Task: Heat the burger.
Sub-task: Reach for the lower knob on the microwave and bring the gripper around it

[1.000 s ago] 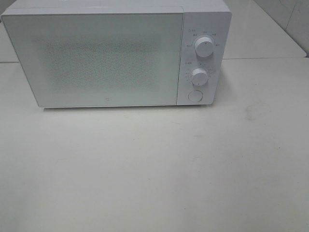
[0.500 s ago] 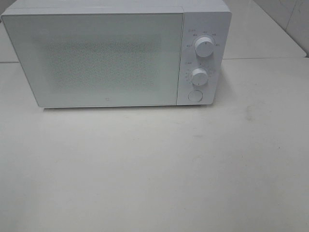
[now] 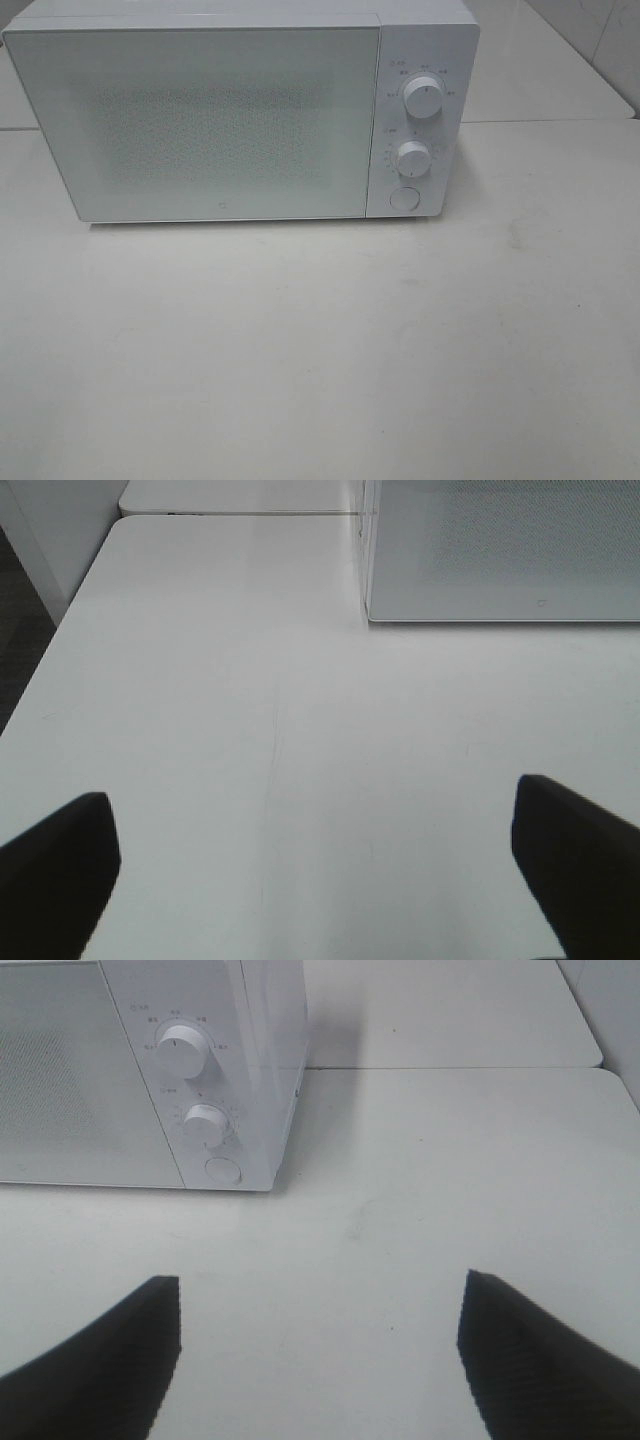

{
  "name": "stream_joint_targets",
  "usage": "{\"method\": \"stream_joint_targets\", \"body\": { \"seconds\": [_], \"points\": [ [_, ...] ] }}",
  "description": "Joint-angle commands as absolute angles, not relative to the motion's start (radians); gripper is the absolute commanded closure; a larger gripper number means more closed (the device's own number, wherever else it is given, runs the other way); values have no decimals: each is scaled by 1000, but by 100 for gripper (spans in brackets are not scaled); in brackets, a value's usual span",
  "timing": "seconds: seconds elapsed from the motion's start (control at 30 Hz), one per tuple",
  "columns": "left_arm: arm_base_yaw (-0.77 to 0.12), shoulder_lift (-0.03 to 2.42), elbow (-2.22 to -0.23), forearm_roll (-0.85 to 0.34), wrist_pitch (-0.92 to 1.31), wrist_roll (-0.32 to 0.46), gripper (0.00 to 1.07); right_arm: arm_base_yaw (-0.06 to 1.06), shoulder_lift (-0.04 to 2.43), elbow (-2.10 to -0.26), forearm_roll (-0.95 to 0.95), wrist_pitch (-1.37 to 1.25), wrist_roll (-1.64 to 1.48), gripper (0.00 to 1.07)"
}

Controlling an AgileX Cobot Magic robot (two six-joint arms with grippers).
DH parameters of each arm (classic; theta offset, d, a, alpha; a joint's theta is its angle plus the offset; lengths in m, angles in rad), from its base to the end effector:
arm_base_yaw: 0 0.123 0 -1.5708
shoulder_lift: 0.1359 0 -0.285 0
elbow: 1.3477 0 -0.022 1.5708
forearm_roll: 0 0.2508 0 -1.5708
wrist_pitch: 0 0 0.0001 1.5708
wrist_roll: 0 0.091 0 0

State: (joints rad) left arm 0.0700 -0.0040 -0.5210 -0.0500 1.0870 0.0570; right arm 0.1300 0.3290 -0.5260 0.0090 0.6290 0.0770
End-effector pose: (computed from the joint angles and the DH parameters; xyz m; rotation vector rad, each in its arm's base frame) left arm -0.0088 -0.0047 0.2810 -0.0094 2.0446 0.0195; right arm 0.0648 0.0090 0.3114 -0.0474 1.9178 0.1493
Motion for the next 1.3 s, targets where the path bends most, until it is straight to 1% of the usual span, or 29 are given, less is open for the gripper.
{"method": "stream_joint_targets", "body": {
  "seconds": [0.03, 0.1, 0.2, 0.27, 0.3, 0.37, 1.0, 1.07, 1.13, 1.17, 1.3],
  "points": [
    [75, -28, -518, -48, 1072, 56, 6, 132, 368, -530, 13, 555, 80, 32],
    [75, -28, -518, -48, 1072, 56, 6, 132, 442, -509, 12, 445, 80, 32],
    [75, -28, -518, -48, 1072, 56, 6, 132, 462, -505, 12, 417, 80, 32],
    [75, -28, -518, -48, 1072, 56, 6, 132, 547, -495, 11, 311, 79, 32],
    [75, -28, -518, -48, 1072, 56, 6, 132, 547, -495, 11, 311, 79, 32],
    [75, -28, -518, -48, 1072, 56, 6, 132, 616, -495, 10, 231, 79, 32],
    [75, -28, -518, -48, 1072, 56, 6, 132, 996, -492, 10, -218, 79, 32],
    [75, -28, -518, -48, 1072, 56, 6, 132, 1049, -459, 10, -346, 71, 32],
    [75, -28, -518, -48, 1072, 56, 6, 132, 1066, -445, 13, -394, 68, 32],
    [75, -28, -518, -48, 1072, 56, 6, 132, 1097, -415, 23, -487, 62, 32],
    [75, -28, -518, -48, 1072, 56, 6, 132, 1132, -377, 77, -589, 24, 32]
  ]
}}
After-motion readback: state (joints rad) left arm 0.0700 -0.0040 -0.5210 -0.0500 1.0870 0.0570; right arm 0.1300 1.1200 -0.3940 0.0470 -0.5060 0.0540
